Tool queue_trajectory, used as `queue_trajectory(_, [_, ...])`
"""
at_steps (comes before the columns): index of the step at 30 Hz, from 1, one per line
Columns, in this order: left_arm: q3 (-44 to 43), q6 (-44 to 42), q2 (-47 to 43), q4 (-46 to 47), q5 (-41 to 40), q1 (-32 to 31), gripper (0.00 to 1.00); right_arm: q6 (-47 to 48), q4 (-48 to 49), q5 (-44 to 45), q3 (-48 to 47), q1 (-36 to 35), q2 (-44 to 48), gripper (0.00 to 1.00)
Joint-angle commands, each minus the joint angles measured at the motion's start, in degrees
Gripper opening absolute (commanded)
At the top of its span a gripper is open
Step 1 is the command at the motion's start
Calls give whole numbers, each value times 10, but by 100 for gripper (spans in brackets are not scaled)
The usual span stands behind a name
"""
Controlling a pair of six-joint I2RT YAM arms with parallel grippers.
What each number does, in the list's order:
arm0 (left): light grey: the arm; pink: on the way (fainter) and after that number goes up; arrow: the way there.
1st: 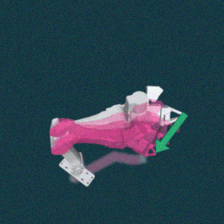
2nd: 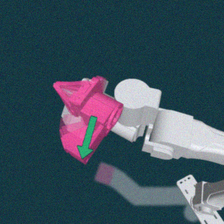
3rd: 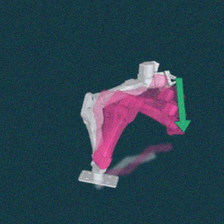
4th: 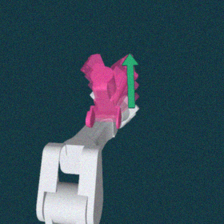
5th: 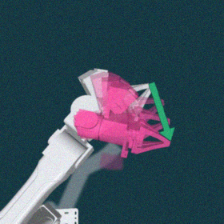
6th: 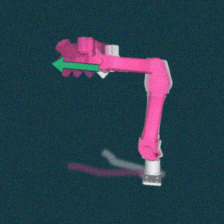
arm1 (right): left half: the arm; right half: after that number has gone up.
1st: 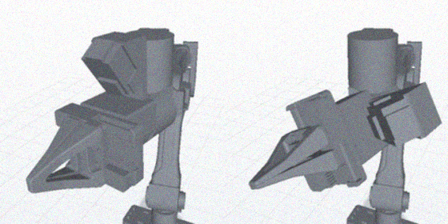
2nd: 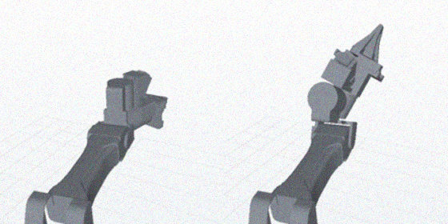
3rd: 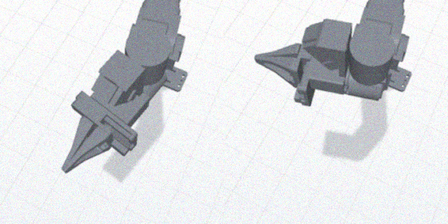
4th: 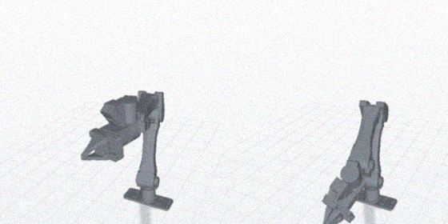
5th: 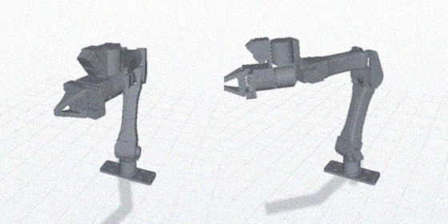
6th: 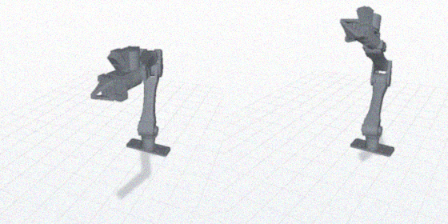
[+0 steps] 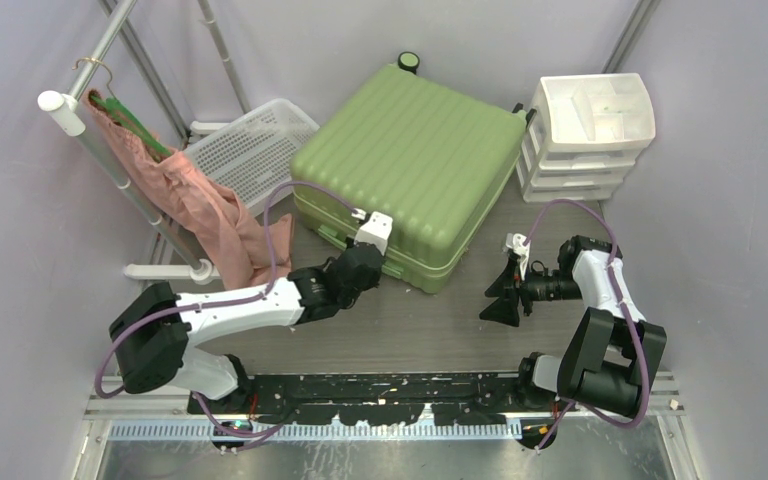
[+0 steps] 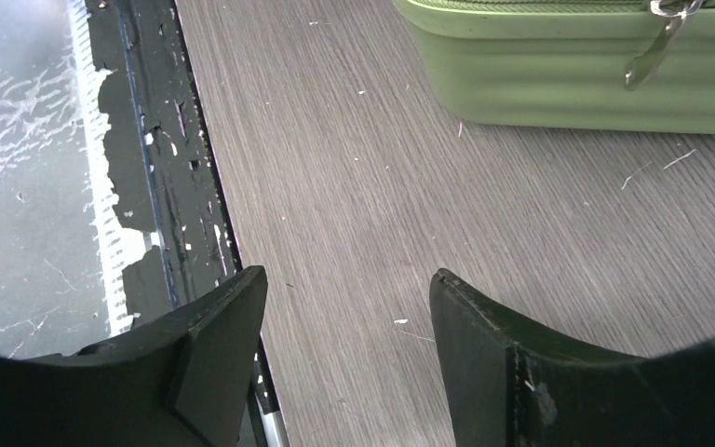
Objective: Open, take out, and arrange the luggage
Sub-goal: Unzip the luggage at the center of the board.
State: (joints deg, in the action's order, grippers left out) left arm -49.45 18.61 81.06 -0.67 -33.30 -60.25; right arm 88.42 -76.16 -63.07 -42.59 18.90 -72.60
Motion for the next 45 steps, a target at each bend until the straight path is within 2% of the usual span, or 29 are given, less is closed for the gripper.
queue_trajectory(1, [25,-39,-39,29,-114,31,0,7,-7,-11,-14,4,14,70])
queue_trajectory(5, [43,-58,-49,55,-177,64,0,9,-8,-12,-14,4,15,70])
queue_trajectory(10, [41,-70,-47,33,-236,103,0,10,-11,-12,-14,5,17,70])
queue_trajectory(13, [43,-87,-46,29,-231,128,0,12,-12,-13,-15,6,15,70])
queue_trajectory(20, [52,-111,-45,66,-162,202,0,23,-23,-14,-16,7,18,70])
queue_trajectory(25, [24,-101,-26,43,-133,241,0,29,-28,-12,-15,10,27,70])
queue_trajectory(27, [11,-84,-25,24,-136,242,5,31,-30,-12,-14,12,31,71])
queue_trajectory(29, [-3,-47,-31,-20,-135,242,15,37,-37,-12,-15,14,32,71])
queue_trajectory(34, [6,85,-95,-114,-66,230,28,64,-59,-7,-18,16,27,73])
queue_trajectory(41, [80,177,-230,-123,59,158,33,157,-159,17,-55,16,3,74])
queue_trajectory(45, [120,225,-285,-129,118,102,34,161,-197,58,-92,6,29,75])
